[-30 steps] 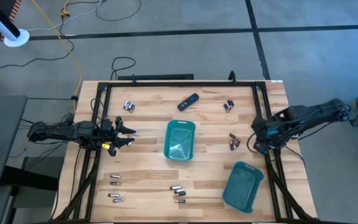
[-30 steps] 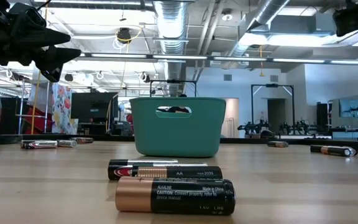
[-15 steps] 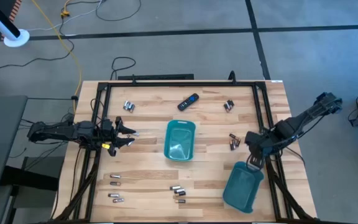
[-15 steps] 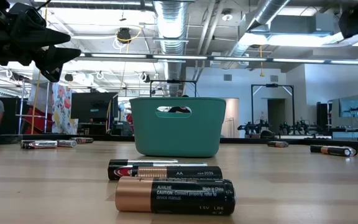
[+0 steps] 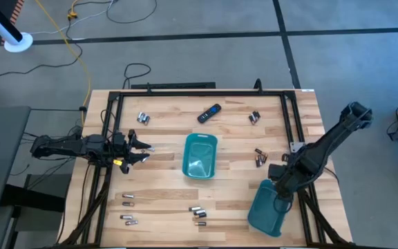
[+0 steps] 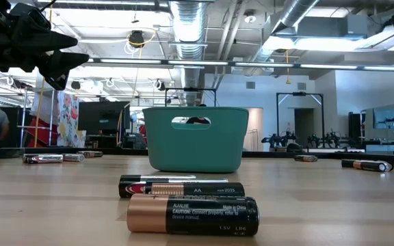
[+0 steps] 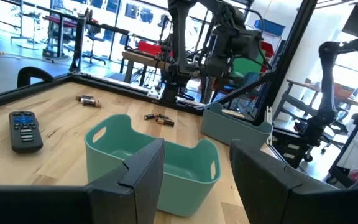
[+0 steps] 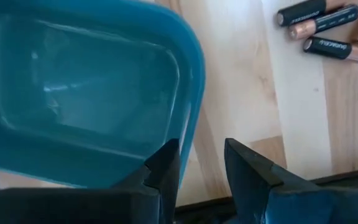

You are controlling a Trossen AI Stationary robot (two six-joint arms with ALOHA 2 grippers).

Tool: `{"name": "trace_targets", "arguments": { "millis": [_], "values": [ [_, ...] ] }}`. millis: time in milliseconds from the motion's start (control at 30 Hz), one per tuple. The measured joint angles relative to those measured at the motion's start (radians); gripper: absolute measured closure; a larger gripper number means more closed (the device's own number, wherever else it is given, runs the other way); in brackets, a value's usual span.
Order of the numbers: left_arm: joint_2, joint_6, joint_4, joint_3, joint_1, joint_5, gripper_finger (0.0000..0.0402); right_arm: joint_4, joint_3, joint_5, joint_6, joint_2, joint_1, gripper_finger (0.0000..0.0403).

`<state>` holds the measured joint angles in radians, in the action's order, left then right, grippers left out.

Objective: Sort batteries
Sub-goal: Move the dark blue bin to the center of the table

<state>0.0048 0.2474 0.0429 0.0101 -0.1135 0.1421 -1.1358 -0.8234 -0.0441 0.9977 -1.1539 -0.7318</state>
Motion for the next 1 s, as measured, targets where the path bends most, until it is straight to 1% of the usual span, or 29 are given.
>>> {"name": "trace_targets", "arguments": {
  "millis": [133,367,500,633,733,833,967,1000],
  "values": [
    [0.000,0.000,0.000,0.000,0.000,0.000,0.0224,0.011,0.000,0.000,0.000,-0.041,-0.008,0.0259],
    [0.000,0.000,0.000,0.000,0.000,0.000,0.0224,0.034,0.000,0.000,-0.012,-0.072,-0.003,0.0265],
    [0.000,0.000,0.000,0.000,0.000,0.000,0.0224,0.097,0.051,0.000,-0.009,-0.076,0.008,0.0274],
    [0.000,0.000,0.000,0.000,0.000,0.000,0.0224,0.190,0.110,0.023,0.014,-0.076,0.020,0.0279],
    [0.000,0.000,0.000,0.000,0.000,0.000,0.0224,0.207,0.132,0.031,0.024,-0.076,0.029,0.0284],
    [0.000,0.000,0.000,0.000,0.000,0.000,0.0224,0.201,0.138,0.031,0.022,-0.077,0.039,0.0307],
    [0.000,0.000,0.000,0.000,0.000,0.000,0.0224,0.204,0.138,0.031,0.018,-0.077,0.061,0.0376],
    [0.000,0.000,0.000,0.000,0.000,0.000,0.0224,0.210,0.138,0.033,0.018,-0.076,0.068,0.0388]
  ]
}}
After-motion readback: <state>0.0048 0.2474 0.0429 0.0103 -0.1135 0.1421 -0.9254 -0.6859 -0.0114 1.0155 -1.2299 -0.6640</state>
